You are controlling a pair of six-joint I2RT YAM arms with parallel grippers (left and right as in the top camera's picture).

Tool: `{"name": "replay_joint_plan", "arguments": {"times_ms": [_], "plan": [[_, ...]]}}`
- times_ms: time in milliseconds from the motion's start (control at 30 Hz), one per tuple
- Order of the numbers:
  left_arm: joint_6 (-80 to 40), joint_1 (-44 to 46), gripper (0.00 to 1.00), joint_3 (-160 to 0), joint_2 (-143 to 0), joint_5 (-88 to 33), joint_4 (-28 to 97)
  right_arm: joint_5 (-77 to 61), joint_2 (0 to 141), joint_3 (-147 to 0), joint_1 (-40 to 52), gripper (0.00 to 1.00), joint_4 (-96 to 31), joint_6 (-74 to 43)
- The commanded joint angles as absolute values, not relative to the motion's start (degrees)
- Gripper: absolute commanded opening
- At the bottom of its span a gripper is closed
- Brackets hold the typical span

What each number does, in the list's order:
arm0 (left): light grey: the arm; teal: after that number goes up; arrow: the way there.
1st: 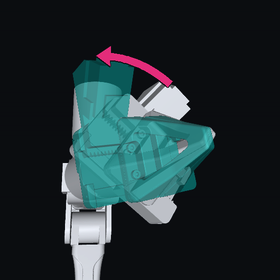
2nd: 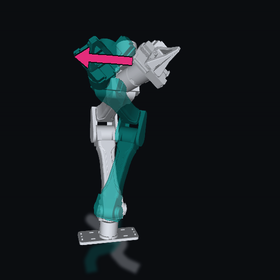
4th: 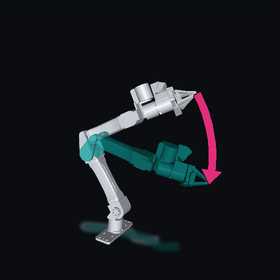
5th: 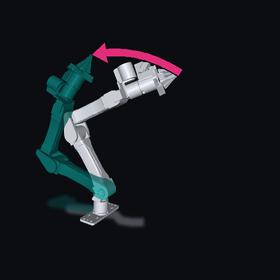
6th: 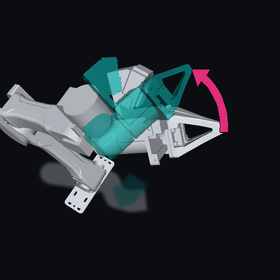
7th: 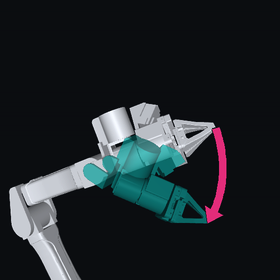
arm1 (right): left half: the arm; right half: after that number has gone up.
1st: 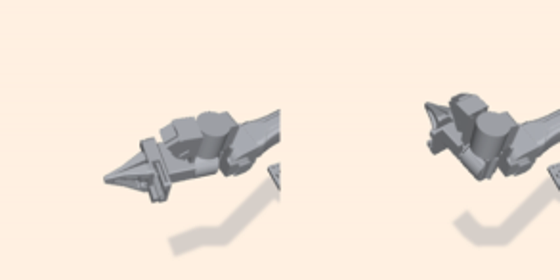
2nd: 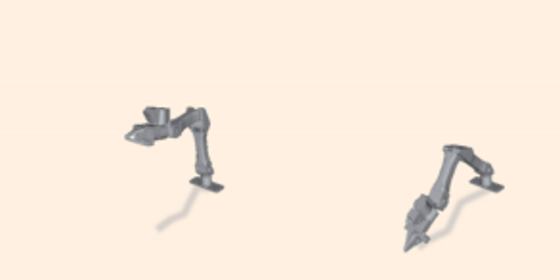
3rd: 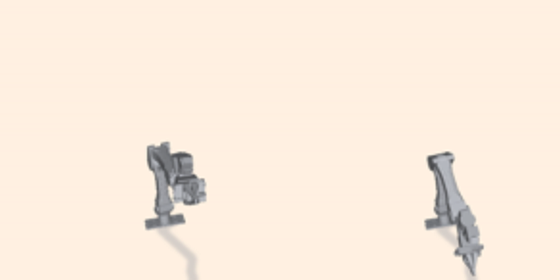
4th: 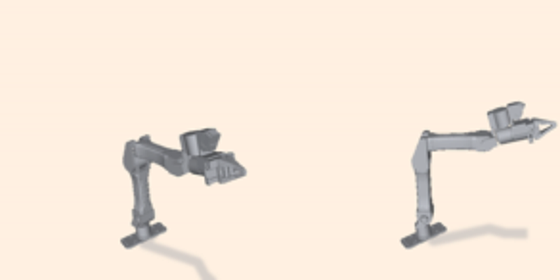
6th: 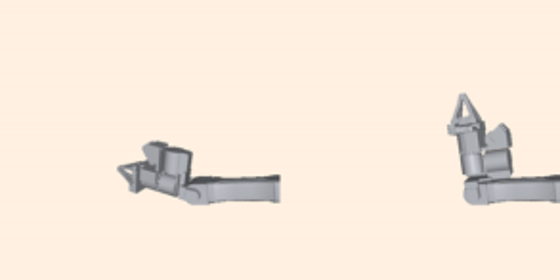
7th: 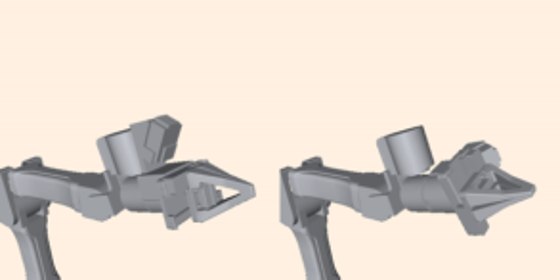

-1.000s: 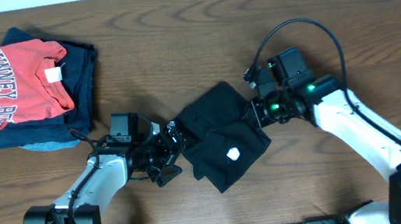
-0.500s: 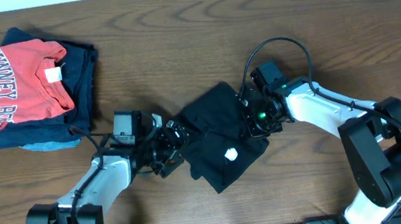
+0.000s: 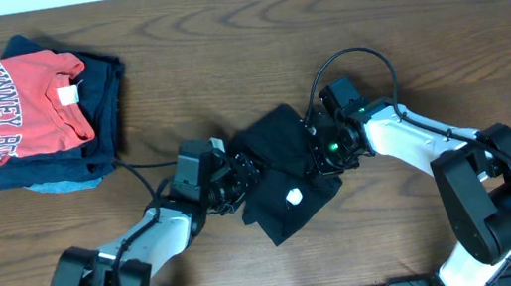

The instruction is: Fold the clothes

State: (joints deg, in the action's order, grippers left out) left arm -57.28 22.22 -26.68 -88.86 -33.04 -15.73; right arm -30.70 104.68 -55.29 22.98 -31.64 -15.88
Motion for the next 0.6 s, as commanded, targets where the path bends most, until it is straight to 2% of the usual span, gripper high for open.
{"name": "replay_joint_plan", "arguments": {"times_ms": [0, 200, 300, 400, 433, 567], "plan": [[-57.3, 23.6, 0.66, -23.1, -94.0, -24.7, -15.2, -29.0, 107.1, -54.5, 23.6, 0.04, -31.0, -16.3], [-45.3, 23.6, 0.53, -23.1, -94.3, -29.9, -24.0, -29.0, 107.1, -54.5, 23.6, 0.03, -31.0, -16.3], [-41.0, 23.6, 0.35, -23.1, -94.3, -32.6, -25.0, -29.0, 106.9, -54.5, 23.5, 0.03, -31.1, -16.3], [-40.5, 23.4, 0.09, -23.1, -94.0, -32.8, -25.0, -28.9, 105.5, -54.6, 23.5, 0.02, -31.9, -16.2], [-39.7, 23.3, 0.06, -23.1, -93.7, -33.3, -25.0, -28.9, 104.6, -54.7, 23.3, 0.02, -32.4, -16.0], [-37.9, 21.0, 0.06, -23.6, -90.7, -38.4, -24.5, -28.6, 97.8, -55.3, 21.7, 0.03, -34.7, -15.6]]}}
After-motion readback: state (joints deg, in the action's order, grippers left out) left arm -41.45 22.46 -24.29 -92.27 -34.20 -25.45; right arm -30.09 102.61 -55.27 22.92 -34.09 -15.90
